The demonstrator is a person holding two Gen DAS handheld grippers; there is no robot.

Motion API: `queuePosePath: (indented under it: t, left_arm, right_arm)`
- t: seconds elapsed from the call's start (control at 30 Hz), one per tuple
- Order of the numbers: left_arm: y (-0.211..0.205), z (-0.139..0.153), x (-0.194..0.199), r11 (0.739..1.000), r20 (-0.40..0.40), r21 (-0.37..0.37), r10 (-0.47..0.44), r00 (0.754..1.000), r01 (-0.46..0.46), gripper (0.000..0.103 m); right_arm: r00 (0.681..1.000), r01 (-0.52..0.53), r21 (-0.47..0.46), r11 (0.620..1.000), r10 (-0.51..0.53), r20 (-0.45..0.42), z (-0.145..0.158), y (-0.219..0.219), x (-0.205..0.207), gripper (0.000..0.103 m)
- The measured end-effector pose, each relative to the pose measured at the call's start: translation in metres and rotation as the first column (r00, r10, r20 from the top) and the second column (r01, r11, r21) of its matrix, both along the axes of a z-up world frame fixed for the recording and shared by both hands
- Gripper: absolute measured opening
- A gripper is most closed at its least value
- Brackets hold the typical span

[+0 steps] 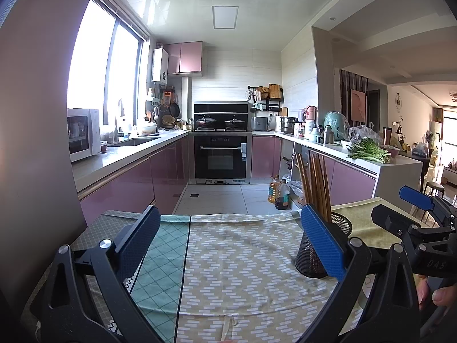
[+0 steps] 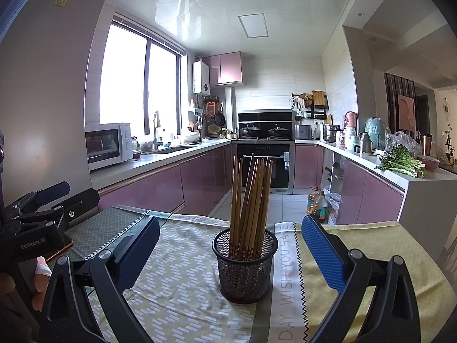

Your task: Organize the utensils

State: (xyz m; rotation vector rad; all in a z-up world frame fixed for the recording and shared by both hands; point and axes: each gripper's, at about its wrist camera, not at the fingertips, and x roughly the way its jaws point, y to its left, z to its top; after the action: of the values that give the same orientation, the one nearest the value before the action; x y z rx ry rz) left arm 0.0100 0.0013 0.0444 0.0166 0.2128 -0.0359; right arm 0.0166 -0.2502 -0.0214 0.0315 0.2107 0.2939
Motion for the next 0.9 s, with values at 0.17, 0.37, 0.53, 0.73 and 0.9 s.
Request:
queuePosePath:
  t: [0.17,0.37,0.53,0.73,0.9]
  left_arm:
    - [0.0000,0.0002,-0.0002,1.000,0.000,-0.001,-0.001,1.000,0.001,0.097]
    - [-0.0001,0.0002,-0.0003,1.000,-0.001,-0.001,0.000,1.000,0.000,0.097]
    - [0.0001,-0.0002,-0.0002,1.000,0.000,0.000,0.000,1.000,0.000,0.097]
    - [-0.0005,-0.0010,-0.0007,1.000,-0.001,0.003,0.004,1.000,-0.004,0.097]
    - [-0.0013,-0.0015,-0.0013,1.000,-0.002,0.005,0.007,1.000,-0.007,0.097]
  right_arm:
    - [1.000,0.000,0.000,1.000,0.000,-0.003,-0.0004,-0.0005,0.0000,0.096]
    - [1.000,0.000,0.001,1.000,0.000,-0.004,-0.0005,-0.0007,0.0000,0.096]
    - [1.000,-0.001,0.000,1.000,0.001,-0.004,-0.0010,-0.0006,0.0001,0.096]
    - [1.000,-0.002,0.002,1.000,0.002,-0.008,-0.0021,-0.0006,0.0007,0.096]
    - [1.000,0.001,0.007,1.000,-0.001,-0.010,-0.0034,-0.0001,0.0014,0.096]
